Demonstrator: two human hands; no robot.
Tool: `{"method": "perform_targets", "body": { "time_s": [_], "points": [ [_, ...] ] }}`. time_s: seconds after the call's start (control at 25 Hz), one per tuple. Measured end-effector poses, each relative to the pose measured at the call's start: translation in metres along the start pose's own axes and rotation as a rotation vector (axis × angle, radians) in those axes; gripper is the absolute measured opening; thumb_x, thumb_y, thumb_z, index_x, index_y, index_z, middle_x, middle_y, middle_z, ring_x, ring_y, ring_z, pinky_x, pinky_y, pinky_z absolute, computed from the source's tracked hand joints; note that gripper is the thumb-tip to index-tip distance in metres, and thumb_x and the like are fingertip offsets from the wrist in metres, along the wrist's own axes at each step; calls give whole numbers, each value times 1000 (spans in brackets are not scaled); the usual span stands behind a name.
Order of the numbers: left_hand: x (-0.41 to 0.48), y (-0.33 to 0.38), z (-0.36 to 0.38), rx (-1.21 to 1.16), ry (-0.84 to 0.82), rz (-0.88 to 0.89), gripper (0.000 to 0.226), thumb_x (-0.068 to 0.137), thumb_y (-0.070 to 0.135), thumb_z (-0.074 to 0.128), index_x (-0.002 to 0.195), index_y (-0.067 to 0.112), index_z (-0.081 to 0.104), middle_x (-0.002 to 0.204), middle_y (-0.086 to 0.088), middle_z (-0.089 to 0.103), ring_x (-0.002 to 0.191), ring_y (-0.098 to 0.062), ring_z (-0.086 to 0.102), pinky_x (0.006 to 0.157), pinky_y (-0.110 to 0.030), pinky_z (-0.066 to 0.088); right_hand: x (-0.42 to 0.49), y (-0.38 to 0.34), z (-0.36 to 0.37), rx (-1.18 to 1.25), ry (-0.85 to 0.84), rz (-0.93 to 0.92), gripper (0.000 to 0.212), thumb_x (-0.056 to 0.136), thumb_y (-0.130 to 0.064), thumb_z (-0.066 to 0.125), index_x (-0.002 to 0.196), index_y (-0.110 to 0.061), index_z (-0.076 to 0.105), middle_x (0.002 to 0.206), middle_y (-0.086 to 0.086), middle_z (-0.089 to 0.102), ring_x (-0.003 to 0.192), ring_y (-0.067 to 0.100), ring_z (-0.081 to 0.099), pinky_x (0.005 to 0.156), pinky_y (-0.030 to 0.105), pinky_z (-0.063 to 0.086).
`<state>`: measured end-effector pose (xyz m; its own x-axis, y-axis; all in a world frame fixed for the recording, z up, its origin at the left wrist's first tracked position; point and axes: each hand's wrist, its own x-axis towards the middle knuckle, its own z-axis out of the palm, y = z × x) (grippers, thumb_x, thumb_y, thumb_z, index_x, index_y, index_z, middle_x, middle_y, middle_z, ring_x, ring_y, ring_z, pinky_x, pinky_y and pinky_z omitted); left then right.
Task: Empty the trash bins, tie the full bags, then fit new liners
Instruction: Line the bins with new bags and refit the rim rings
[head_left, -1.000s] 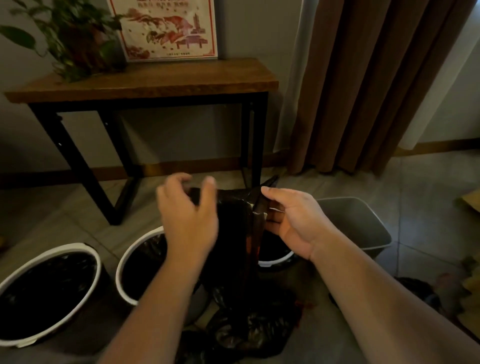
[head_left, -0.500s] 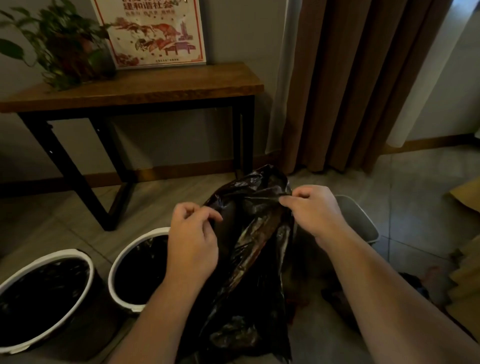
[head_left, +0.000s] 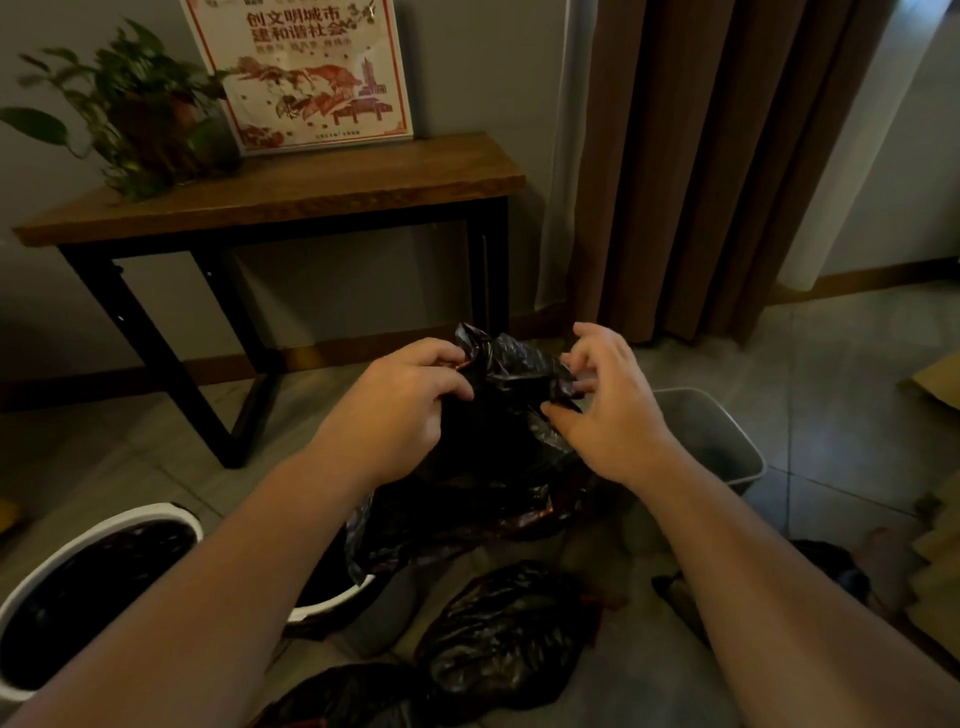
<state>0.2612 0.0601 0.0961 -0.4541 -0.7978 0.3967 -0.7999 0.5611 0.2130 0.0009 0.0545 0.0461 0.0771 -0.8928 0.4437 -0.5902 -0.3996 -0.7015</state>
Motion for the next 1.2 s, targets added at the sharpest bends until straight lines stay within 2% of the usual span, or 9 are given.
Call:
{"method": "perform_targets", "body": {
  "time_s": [0.12,0.24,0.4,0.52,0.68,0.76,0.88,1.04,1.2],
  "points": [
    [1,-6,-14,18,-34,4,31,98,0,61,105,20,83,141,8,62,130,-9,54,97,-3,28,-2,-14,6,-84,64,-234,60,86,-14,83,135,-35,53,163,6,31,135,15,53,105,23,48],
    [1,-15,-22,55,-37,33,33,93,-5,59,100,15,84,139,1,64,126,-19,60,104,-20,39,-2,-28,17,-251,60,-359,20,95,-6,62,103,-20,75,161,12,40,134,27,58,100,37,57],
    [-5,-36,-25,182,-21,-36,28,99,4,57,120,7,76,141,-7,59,123,-24,61,107,-34,51,0,-38,22,-378,18,-313,27,94,-16,55,74,-21,73,134,3,62,110,16,61,79,40,59],
    [-24,-45,-15,306,-40,-108,23,99,16,63,119,12,72,135,-11,56,110,-24,63,90,-35,56,1,-40,19,-519,-2,-264,39,91,-35,43,88,-31,82,116,-5,69,105,13,56,70,30,47],
    [-48,-58,-9,342,-213,-216,41,94,19,70,132,31,69,149,-1,39,122,-19,56,102,-35,55,6,-28,8,-661,-119,-106,24,89,-27,71,109,-38,79,108,-9,50,97,12,44,69,29,41],
    [-53,-63,-14,429,-209,-201,35,93,20,66,126,30,72,141,2,52,122,-19,56,98,-33,55,6,-21,0,-705,-67,-20,33,90,-27,73,122,-36,73,109,-8,45,91,9,42,65,28,37],
    [-56,-58,-24,401,-22,-263,30,79,5,70,103,19,79,110,0,68,92,-24,69,70,-35,57,4,-16,0,-770,19,53,49,90,-32,76,137,-30,60,126,1,50,83,10,43,60,27,35],
    [-57,-44,-27,407,10,-343,26,77,2,66,90,20,78,84,4,61,71,-25,64,54,-32,47,3,-15,-7,-734,30,58,16,90,-23,75,103,-33,75,119,-5,55,87,9,45,59,23,30],
    [-62,-49,-18,335,-46,-352,25,88,5,62,100,17,80,98,0,60,88,-26,63,73,-45,59,3,-14,-6,-758,40,124,11,92,-21,71,95,-29,77,110,-4,64,91,18,58,64,30,38]
  ]
}}
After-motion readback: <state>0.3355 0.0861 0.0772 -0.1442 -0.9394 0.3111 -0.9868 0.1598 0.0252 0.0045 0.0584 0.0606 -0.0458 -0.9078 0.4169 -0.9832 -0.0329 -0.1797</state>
